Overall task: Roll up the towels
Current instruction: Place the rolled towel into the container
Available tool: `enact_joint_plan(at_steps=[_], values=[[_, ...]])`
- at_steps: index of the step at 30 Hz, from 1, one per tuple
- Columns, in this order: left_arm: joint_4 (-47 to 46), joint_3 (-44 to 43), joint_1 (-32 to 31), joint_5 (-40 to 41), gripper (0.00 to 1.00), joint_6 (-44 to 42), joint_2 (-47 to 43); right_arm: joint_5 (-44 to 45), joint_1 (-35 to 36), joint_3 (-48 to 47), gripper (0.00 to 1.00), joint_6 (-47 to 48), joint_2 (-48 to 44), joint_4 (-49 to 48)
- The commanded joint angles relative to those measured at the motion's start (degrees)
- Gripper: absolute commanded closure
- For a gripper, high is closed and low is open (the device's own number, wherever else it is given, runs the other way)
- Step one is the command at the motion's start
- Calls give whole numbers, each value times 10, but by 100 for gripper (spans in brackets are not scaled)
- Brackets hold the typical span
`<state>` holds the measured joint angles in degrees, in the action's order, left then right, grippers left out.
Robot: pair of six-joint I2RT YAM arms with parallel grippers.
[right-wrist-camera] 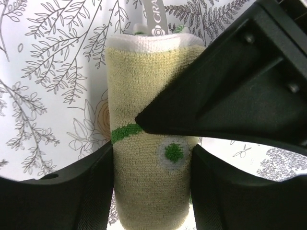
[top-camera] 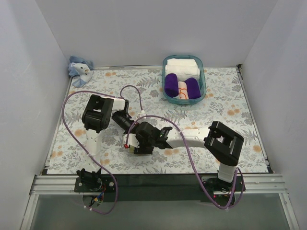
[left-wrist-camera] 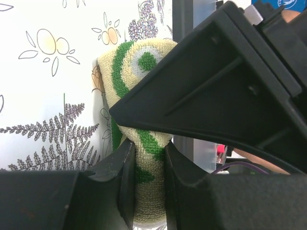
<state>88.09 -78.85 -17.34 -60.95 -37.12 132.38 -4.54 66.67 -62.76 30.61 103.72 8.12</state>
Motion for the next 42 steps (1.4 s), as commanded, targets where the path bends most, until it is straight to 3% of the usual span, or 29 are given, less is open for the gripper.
enact_joint_plan(at_steps=[1,4,7,8,12,15,17,24,31,32,33,38,42], values=[[-98,-17,15,81,89,-59,24,12,15,32,49,18,3,-6],[-86,-26,19,79,89,-65,31,17,18,47,55,24,7,-18],[-90,-29,24,75,81,-64,27,21,18,57,84,24,4,-22],[-90,-31,27,74,77,-60,20,22,18,59,98,22,0,-22],[-123,-28,61,73,60,-32,-28,8,18,68,99,11,-22,-8],[-158,-30,96,94,55,-10,-77,-9,17,71,99,-6,-40,10],[-150,-53,114,95,33,-9,-94,-19,12,69,99,-23,-51,23],[-138,-83,167,87,31,7,-191,-109,-56,26,99,-84,-56,73],[-211,-15,168,95,27,83,-346,-222,-163,-39,99,-150,-76,118],[-219,-10,168,92,11,98,-377,-230,-192,-49,99,-159,-89,123],[-223,-3,168,92,2,107,-389,-238,-207,-56,99,-169,-95,126],[-254,4,168,67,2,185,-461,-268,-332,-121,99,-218,-135,146],[-287,12,168,48,2,243,-489,-240,-439,-186,99,-258,-134,148]])
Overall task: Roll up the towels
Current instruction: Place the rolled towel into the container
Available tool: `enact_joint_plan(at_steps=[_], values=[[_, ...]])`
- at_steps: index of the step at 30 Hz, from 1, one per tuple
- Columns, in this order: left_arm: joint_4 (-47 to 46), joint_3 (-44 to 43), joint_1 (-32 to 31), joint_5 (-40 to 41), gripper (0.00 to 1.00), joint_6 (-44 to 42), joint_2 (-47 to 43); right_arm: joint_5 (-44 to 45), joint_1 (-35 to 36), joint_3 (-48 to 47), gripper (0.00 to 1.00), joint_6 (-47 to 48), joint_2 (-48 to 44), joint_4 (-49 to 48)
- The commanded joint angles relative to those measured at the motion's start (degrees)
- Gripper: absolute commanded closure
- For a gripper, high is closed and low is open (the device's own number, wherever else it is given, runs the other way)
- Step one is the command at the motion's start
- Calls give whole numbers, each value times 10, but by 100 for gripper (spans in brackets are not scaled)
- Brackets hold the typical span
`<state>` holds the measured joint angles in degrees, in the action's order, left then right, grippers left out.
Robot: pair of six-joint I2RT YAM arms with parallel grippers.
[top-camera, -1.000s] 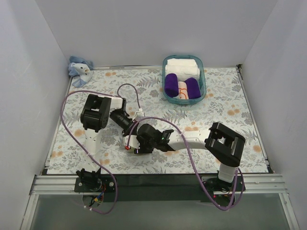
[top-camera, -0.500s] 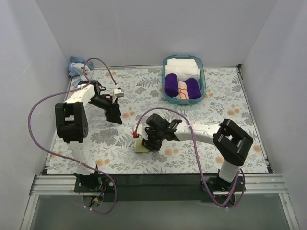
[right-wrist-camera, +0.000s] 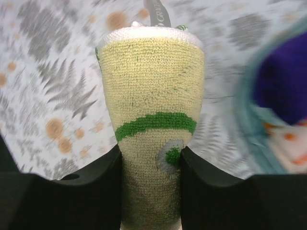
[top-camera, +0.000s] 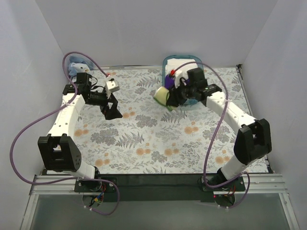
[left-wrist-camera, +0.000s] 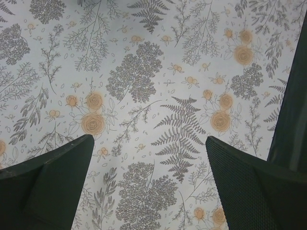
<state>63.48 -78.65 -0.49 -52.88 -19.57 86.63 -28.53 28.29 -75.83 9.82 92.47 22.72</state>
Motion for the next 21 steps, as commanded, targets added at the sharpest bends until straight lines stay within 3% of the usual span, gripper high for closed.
enact_joint_plan(at_steps=[1,5,11,14,21], values=[[-55,17,0,-35,2,76,-36,38,-88,-68,99,-56,-17,2],[-85,31,0,-39,2,114,-51,126,-141,-127,99,-84,31,1],[-91,34,0,-31,2,122,-60,269,-158,-193,99,-118,110,0],[-93,47,0,-27,2,119,-68,297,-158,-214,99,-143,147,0],[-101,79,0,-17,2,114,-80,255,-158,-223,99,-204,209,6]])
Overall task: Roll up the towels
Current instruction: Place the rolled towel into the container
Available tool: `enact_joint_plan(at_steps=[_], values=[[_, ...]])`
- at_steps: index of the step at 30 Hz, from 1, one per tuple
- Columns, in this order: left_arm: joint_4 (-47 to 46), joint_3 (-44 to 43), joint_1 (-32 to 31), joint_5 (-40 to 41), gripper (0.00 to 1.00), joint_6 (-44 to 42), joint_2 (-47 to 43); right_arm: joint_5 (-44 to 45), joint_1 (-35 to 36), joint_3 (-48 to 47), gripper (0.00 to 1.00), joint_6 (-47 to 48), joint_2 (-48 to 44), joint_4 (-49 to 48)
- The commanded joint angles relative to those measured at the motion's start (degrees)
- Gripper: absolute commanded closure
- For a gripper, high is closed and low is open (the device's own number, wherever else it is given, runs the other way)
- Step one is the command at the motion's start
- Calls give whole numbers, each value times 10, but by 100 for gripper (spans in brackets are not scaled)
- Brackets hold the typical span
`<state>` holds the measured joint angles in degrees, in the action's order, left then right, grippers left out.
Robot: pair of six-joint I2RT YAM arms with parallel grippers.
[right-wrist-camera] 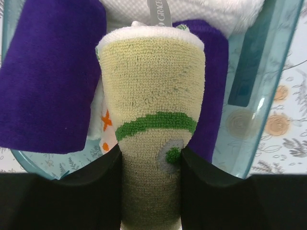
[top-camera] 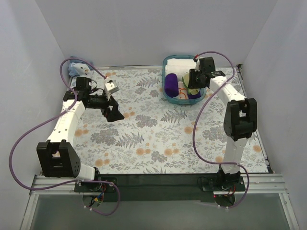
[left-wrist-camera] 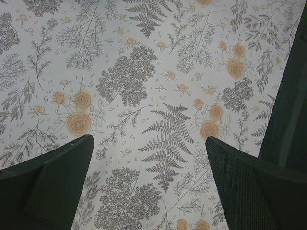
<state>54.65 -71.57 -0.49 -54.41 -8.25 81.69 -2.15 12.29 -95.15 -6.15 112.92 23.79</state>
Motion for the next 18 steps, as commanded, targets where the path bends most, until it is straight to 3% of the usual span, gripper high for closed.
enact_joint_plan(at_steps=[1,16,18], values=[[-15,13,0,-1,2,1,-31,-24,3,-27,99,-49,10,-4],[-31,48,0,-2,2,0,-11,-157,10,23,99,-92,52,-37],[-31,47,0,-2,2,-2,-8,-161,9,26,94,-90,65,-37]])
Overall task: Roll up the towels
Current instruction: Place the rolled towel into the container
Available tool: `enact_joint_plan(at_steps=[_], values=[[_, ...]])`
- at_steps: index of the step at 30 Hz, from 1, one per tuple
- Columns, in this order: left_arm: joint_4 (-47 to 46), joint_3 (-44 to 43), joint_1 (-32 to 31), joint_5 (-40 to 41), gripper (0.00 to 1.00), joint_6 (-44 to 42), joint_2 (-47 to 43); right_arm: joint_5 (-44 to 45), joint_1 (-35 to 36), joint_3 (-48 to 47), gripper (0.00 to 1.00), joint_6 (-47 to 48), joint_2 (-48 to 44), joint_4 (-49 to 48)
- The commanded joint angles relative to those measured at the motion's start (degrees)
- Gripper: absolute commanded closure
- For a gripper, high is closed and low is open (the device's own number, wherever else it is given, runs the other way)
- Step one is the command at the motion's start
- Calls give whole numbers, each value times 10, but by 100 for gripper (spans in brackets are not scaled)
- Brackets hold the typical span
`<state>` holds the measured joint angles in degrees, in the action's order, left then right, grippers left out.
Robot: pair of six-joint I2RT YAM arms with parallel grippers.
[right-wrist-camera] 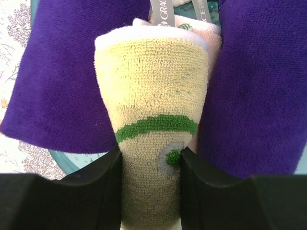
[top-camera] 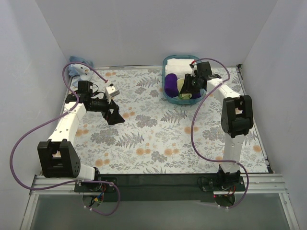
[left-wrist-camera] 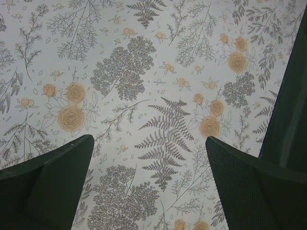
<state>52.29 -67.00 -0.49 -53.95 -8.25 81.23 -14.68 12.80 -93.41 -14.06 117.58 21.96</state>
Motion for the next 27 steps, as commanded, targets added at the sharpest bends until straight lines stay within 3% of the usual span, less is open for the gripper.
enact_joint_plan(at_steps=[1,6,11,14,15,17,18,25,27], values=[[-10,3,0,-6,2,-1,-4,-34,4,10,92,-9,26,-17],[-12,5,0,0,2,3,-8,-26,5,22,81,2,29,-11],[-11,0,0,6,2,5,-13,-25,4,19,61,9,9,5],[-11,-3,0,10,2,7,-16,-11,3,14,57,18,-6,16],[-11,-5,0,10,2,7,-17,-7,3,14,50,21,-10,19],[-14,-4,0,14,2,11,-20,3,2,14,48,31,-22,22],[-15,-3,0,15,2,11,-22,7,1,14,42,33,-24,26],[-18,-8,0,17,2,15,-20,34,-5,8,37,46,-33,41],[-18,-9,0,17,2,14,-20,37,-7,5,30,47,-34,44]])
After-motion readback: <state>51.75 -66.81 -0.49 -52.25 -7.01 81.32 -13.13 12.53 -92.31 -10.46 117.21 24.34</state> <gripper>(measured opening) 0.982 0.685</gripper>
